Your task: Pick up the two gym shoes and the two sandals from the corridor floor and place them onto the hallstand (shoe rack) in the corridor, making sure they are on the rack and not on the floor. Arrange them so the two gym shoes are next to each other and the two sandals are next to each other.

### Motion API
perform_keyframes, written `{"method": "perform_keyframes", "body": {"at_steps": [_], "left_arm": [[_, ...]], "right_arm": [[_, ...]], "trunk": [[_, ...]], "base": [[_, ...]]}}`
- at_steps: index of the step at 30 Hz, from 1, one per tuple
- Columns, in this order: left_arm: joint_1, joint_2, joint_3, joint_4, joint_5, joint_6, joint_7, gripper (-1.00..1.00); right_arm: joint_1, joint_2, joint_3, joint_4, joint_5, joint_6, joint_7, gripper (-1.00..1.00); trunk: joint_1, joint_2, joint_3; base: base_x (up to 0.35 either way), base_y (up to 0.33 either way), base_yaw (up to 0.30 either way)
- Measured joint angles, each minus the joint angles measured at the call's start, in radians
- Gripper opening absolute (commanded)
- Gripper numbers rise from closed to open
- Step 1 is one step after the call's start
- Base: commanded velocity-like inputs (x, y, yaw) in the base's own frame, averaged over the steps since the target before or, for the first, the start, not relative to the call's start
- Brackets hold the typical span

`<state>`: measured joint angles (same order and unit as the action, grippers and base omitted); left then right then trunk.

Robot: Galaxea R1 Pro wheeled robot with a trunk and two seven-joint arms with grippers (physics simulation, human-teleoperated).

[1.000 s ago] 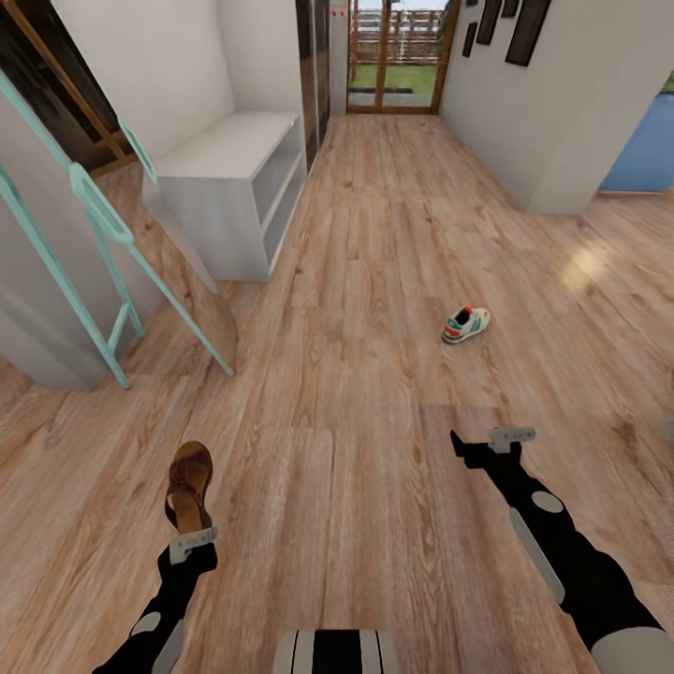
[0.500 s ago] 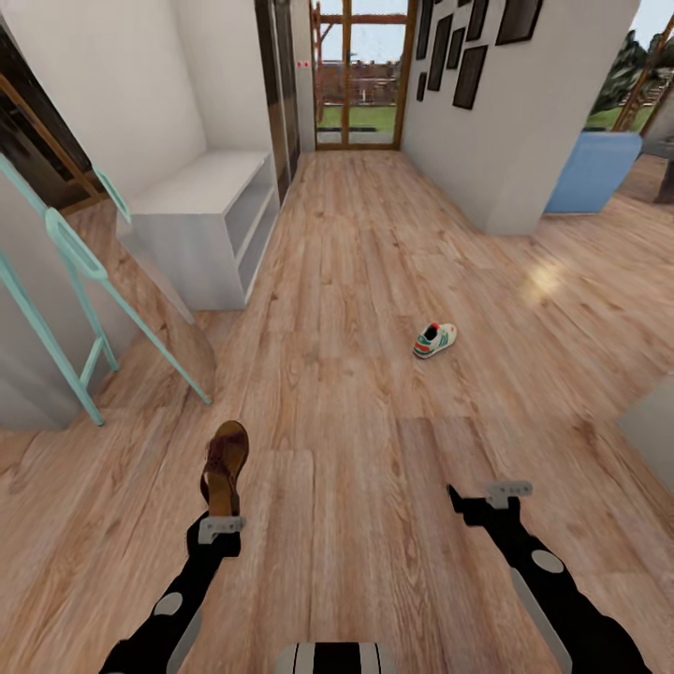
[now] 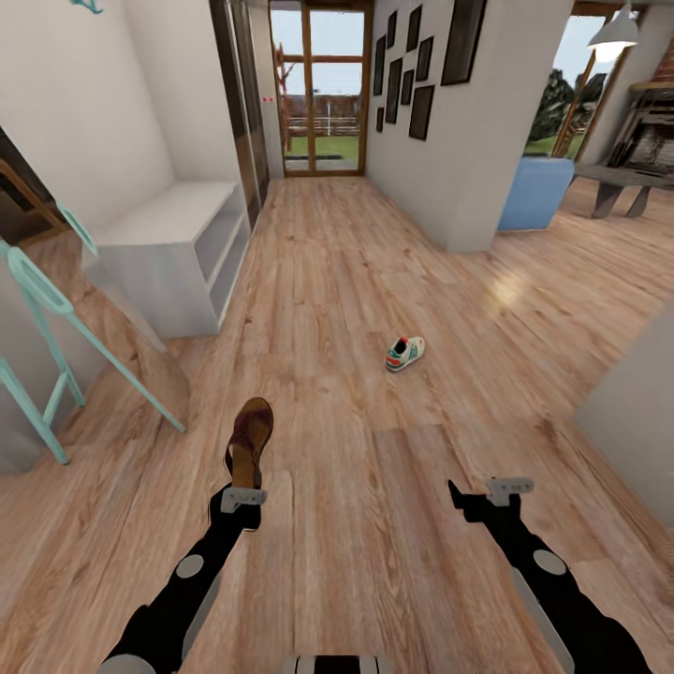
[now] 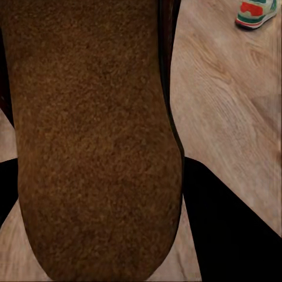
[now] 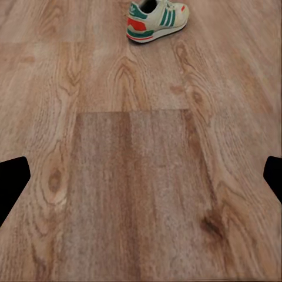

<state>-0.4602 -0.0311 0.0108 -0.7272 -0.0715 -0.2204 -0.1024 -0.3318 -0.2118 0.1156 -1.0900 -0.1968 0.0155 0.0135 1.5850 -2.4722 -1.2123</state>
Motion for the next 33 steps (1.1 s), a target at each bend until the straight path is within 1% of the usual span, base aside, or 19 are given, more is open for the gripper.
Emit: {"method": "perform_keyframes", "body": {"at_steps": [2,4,8,10,15,22,29,33], "left_arm": [[0.0,-0.001,0.0,-0.011,0.001,0.002,0.0,-1.0],[0.0,-0.002,0.001,-0.032,0.002,0.003,0.001,-1.0],[0.001,-0.002,0.002,-0.039,0.005,0.003,0.001,-1.0],[0.003,-0.001,0.002,-0.036,0.006,0.003,0.0,-1.0],[0.026,-0.001,0.001,-0.049,0.006,0.003,0.0,-1.0],[0.031,0.001,0.002,-0.056,0.007,0.004,0.001,-1.0],[0.038,-0.002,0.001,-0.057,0.006,-0.004,0.001,-1.0],[0.042,-0.001,0.001,-0.07,0.007,-0.001,0.001,-1.0]], "right_arm": [[0.003,-0.002,-0.001,0.002,0.0,-0.005,0.0,1.0],[0.022,-0.008,-0.003,0.018,-0.001,-0.029,-0.001,1.0],[0.038,-0.01,-0.004,0.036,-0.001,-0.077,-0.001,1.0],[0.04,-0.009,-0.004,0.04,-0.001,-0.087,-0.001,1.0],[0.045,-0.004,-0.002,0.045,-0.003,-0.096,-0.001,1.0],[0.064,-0.002,-0.002,0.049,-0.004,-0.097,0.0,1.0],[0.074,0.001,0.0,0.05,-0.005,-0.097,0.0,1.0],[0.075,0.001,0.0,0.052,-0.005,-0.097,0.0,1.0]], "trunk": [[-0.008,0.014,0.009],[-0.015,0.028,0.017],[-0.031,0.056,0.035],[-0.038,0.07,0.043],[-0.057,0.105,0.065],[-0.084,0.154,0.095],[-0.084,0.154,0.103],[-0.085,0.154,0.107]], "base": [[0.0,0.0,-0.224],[0.0,0.0,-0.224],[0.0,0.0,-0.225],[0.0,0.0,-0.23],[0.0,0.0,-0.233],[0.0,0.0,-0.234],[0.002,0.0,-0.234],[0.172,0.031,-0.234]]}}
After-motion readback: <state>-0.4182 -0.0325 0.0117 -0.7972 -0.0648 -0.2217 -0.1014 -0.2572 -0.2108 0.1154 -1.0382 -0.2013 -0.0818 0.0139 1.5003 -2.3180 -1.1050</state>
